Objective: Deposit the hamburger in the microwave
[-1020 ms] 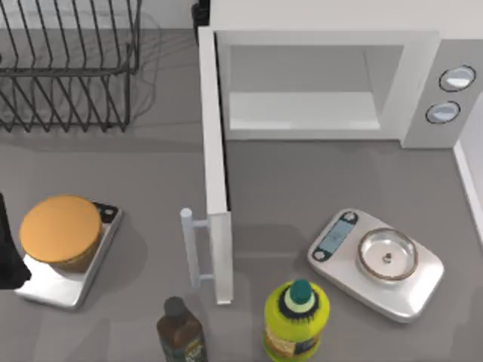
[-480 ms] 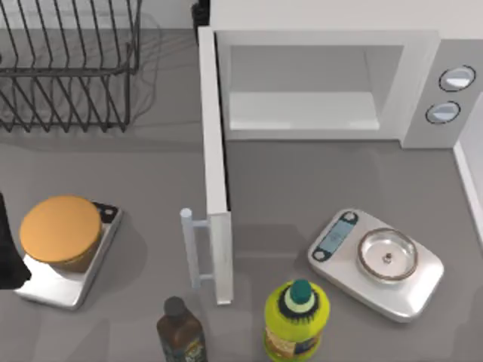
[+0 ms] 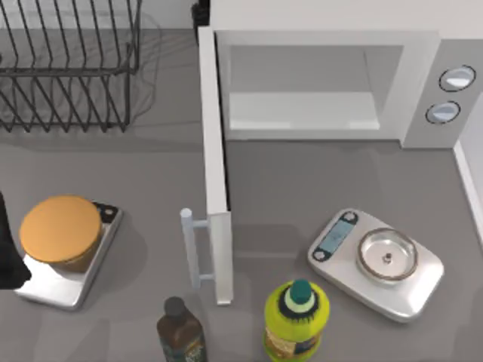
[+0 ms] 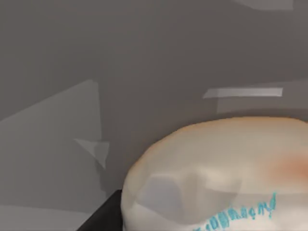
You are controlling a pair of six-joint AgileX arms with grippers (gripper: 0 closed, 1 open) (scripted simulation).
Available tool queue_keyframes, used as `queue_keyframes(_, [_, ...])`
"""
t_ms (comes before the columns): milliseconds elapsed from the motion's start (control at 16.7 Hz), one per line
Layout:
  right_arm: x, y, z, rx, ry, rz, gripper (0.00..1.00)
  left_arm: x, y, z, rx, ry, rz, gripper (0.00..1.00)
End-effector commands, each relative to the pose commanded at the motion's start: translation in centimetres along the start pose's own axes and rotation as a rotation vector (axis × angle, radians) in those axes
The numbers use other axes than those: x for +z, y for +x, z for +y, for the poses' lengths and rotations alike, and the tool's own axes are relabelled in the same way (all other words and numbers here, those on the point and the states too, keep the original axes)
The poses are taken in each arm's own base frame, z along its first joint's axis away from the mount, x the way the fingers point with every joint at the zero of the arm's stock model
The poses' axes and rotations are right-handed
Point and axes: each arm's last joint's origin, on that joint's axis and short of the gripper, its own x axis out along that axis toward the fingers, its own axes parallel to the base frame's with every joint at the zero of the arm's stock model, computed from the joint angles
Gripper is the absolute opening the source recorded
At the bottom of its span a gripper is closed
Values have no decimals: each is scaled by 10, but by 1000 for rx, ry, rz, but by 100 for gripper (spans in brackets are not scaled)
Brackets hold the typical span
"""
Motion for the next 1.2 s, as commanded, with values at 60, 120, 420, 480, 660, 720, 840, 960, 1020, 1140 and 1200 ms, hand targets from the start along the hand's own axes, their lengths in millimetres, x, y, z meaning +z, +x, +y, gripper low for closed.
queue_keyframes(60, [0,0,0,0,0,0,25,0,0,0,0,0,0,100])
queue_keyframes(120, [0,0,0,0,0,0,17,0,0,0,0,0,0,100])
queue_keyframes(420, [0,0,0,0,0,0,0,0,0,0,0,0,0,100])
queue_keyframes(480, [0,0,0,0,0,0,0,0,0,0,0,0,0,100])
queue_keyframes(660, [0,0,0,0,0,0,0,0,0,0,0,0,0,100])
queue_keyframes(720, [0,0,0,0,0,0,0,0,0,0,0,0,0,100])
queue_keyframes(840, [1,-23,-2,-10,28,13,0,0,0,0,0,0,0,100])
queue_keyframes(960, [0,-31,-5,-12,28,14,0,0,0,0,0,0,0,100])
queue_keyframes(1020, [0,-38,-6,-12,28,14,0,0,0,0,0,0,0,100])
queue_keyframes(1140, [0,-57,-8,-2,26,14,0,0,0,0,0,0,0,100])
queue_keyframes(1200, [0,-68,-8,7,25,13,0,0,0,0,0,0,0,100])
